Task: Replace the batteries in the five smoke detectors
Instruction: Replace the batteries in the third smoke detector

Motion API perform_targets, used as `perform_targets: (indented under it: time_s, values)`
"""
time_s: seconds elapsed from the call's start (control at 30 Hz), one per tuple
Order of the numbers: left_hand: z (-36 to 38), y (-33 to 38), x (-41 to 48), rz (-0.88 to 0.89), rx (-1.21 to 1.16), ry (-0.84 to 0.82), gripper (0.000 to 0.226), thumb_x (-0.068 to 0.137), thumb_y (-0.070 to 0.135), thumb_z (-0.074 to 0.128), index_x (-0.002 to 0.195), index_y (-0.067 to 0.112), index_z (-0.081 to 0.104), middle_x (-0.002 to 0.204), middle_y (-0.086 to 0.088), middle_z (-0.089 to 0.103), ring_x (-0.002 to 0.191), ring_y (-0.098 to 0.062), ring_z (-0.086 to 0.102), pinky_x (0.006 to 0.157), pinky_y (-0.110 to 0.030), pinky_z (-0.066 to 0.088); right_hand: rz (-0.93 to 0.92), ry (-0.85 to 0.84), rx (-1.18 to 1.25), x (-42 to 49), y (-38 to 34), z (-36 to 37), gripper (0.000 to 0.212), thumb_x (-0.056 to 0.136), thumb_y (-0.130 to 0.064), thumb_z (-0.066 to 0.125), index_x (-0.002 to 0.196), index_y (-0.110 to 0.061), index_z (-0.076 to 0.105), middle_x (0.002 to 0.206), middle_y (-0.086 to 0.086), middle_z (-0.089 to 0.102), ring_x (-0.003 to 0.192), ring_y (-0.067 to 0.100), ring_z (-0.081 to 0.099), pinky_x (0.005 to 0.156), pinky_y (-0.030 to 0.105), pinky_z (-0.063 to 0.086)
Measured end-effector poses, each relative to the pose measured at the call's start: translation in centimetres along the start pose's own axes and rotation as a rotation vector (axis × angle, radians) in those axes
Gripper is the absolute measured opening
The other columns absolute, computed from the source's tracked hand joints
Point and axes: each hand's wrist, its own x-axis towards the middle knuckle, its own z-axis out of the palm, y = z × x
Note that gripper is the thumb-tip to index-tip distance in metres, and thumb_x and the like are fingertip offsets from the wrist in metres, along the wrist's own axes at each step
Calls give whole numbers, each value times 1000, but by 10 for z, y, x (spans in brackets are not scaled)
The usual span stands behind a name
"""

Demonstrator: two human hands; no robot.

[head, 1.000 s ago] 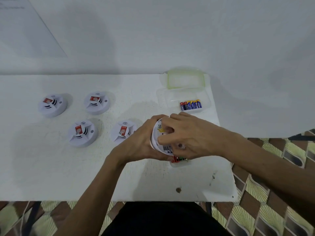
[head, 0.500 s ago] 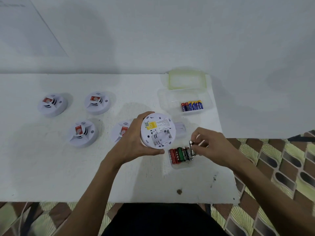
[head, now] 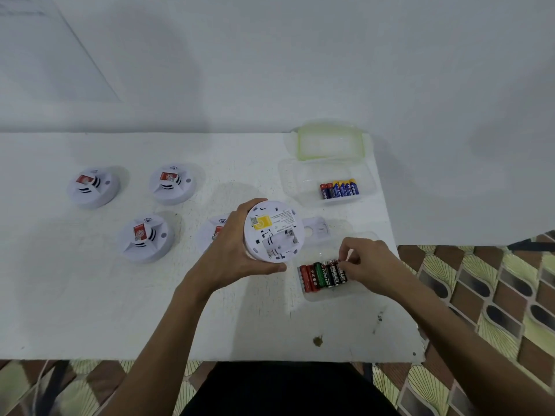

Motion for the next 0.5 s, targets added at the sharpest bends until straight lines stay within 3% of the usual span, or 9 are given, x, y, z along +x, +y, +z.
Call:
perform_targets:
  time_s: [0.17, 0.3, 0.4, 0.5]
  values:
    - [-2, -2, 0, 23, 11, 17, 100, 53, 47, 87, 137, 28, 35, 131, 17, 48, 119, -4, 47, 92, -2, 32, -81, 41, 65, 1, -16, -29, 11, 92, -25, 62, 81, -24, 59, 71, -3, 69, 67, 13, 66, 53, 20, 44]
    - [-2, -1, 0, 37, 29, 39, 98, 54, 46, 86, 137, 28, 36, 129, 21, 48, 117, 4, 47, 91, -1, 32, -187, 275, 140, 27, -30, -54, 9, 90, -20, 62, 81, -19, 63, 68, -2, 65, 60, 14, 59, 60, 25, 48]
    - [-3, -2, 2, 38, 18, 33, 98, 54, 54, 83, 137, 34, 33, 130, 22, 48, 120, -5, 49, 98, -15, 39, -196, 345, 13, 66, -31, -63, 9, 91, -14, 57, 89, -17, 66, 67, -2, 60, 58, 18, 53, 62, 29, 47]
    - [-4, -2, 3, 33, 21, 37, 99, 54, 54, 83, 137, 37, 31, 132, 21, 47, 122, -11, 49, 101, -32, 44, -158, 224, -184, 104, -32, -67, 21, 93, -18, 56, 111, -19, 66, 95, 6, 67, 82, 26, 62, 74, 32, 50]
